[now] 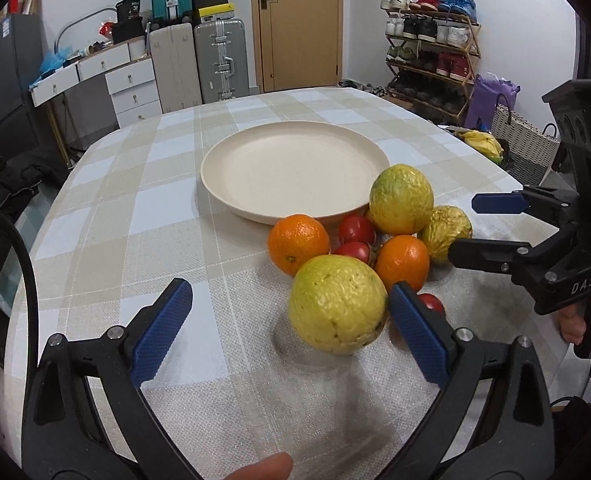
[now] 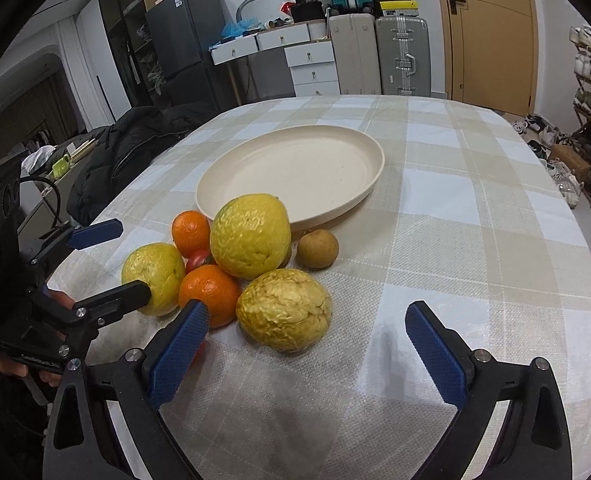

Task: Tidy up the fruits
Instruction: 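Close the left tool on the yellow citrus while the right tool grasps the wrinkled passion fruit, then carry both fruits onto the cream plate and open both tools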

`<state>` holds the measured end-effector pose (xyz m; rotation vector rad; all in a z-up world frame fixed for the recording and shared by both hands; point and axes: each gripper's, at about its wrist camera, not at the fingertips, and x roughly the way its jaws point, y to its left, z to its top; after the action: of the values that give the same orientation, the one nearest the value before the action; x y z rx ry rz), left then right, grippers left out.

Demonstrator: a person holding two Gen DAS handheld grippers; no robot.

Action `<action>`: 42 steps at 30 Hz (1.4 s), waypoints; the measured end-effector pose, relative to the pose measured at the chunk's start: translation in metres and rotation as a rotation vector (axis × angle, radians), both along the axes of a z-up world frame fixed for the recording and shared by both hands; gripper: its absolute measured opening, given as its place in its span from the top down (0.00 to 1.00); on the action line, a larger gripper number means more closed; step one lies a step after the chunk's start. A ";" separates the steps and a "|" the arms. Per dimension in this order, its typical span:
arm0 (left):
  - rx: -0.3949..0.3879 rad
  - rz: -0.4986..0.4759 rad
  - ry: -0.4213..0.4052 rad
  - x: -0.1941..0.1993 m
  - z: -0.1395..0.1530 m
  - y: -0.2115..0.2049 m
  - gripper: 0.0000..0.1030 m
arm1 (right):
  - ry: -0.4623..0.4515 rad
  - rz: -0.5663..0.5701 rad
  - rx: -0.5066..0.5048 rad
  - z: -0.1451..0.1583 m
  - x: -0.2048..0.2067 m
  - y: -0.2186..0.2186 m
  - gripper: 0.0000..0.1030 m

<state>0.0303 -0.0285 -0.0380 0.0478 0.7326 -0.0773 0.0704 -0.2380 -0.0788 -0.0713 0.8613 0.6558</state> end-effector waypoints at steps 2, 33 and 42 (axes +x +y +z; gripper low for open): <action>-0.007 -0.014 0.007 0.001 -0.001 -0.001 0.08 | 0.013 0.012 -0.003 -0.003 0.000 0.002 0.14; -0.135 -0.111 0.037 0.004 -0.003 0.005 0.49 | 0.032 0.058 0.018 -0.008 0.000 0.009 0.47; -0.144 -0.061 -0.040 -0.004 0.010 0.013 0.49 | -0.039 0.019 0.061 0.004 -0.004 -0.001 0.47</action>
<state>0.0260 -0.0151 -0.0281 -0.0654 0.6840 -0.1867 0.0667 -0.2392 -0.0746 -0.0373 0.8032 0.6963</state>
